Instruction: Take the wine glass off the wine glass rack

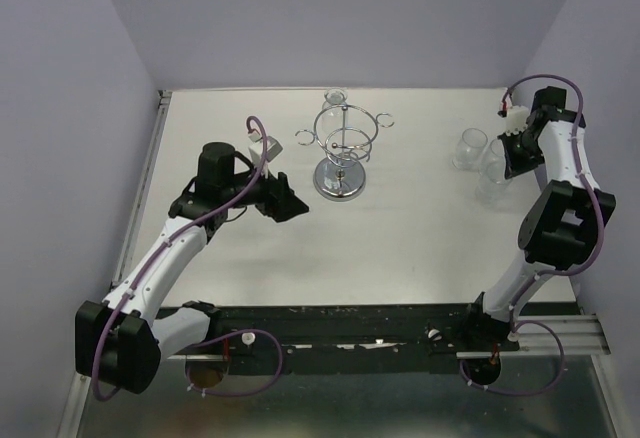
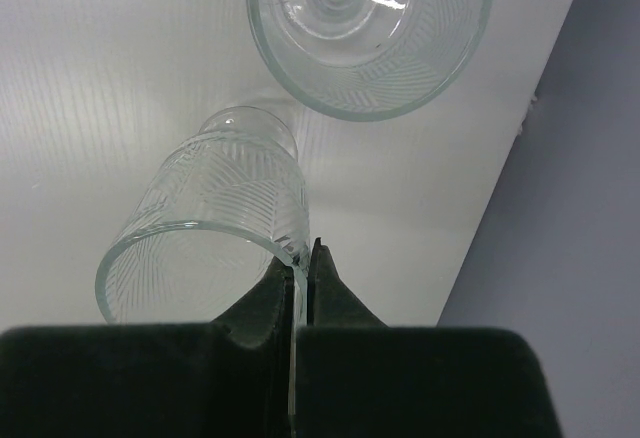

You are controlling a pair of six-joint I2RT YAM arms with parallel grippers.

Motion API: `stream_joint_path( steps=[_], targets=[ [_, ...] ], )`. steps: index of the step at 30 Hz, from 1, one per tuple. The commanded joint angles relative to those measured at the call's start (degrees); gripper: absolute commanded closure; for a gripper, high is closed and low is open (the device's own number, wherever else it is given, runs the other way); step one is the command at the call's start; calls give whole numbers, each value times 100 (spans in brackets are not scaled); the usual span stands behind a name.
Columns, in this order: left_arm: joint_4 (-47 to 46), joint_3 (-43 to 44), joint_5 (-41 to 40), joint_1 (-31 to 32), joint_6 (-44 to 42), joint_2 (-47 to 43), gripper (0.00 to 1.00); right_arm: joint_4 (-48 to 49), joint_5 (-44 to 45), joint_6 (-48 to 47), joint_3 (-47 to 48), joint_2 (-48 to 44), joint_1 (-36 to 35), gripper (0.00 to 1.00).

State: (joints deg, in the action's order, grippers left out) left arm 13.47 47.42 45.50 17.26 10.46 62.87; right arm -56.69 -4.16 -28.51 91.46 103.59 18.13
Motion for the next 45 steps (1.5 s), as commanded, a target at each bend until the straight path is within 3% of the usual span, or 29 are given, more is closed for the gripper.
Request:
stream_joint_path(
  steps=[1, 16, 19, 27, 33, 37, 45],
  targets=[
    [76, 233, -93, -99, -105, -29, 16, -53, 135, 48, 276, 196, 68, 99],
    [208, 338, -85, -231, -193, 41, 16, 35, 223, 4, 548, 689, 173, 99],
    [208, 330, -93, -258, -202, 41, 16, 35, 223, 4, 548, 724, 173, 95],
    [226, 417, -111, -284, -237, 94, 16, -35, 232, 65, 601, 602, 191, 58],
    [173, 470, -330, -284, -281, 23, 14, -606, 83, 144, 1022, 347, 200, 36],
    [664, 917, -742, -205, -1017, 128, 12, -642, -172, 205, 1181, -215, 200, 24],
    [1491, 2200, -1833, -3, -2450, 682, 7, -581, -866, 408, 1603, -691, -537, 22]
  ],
)
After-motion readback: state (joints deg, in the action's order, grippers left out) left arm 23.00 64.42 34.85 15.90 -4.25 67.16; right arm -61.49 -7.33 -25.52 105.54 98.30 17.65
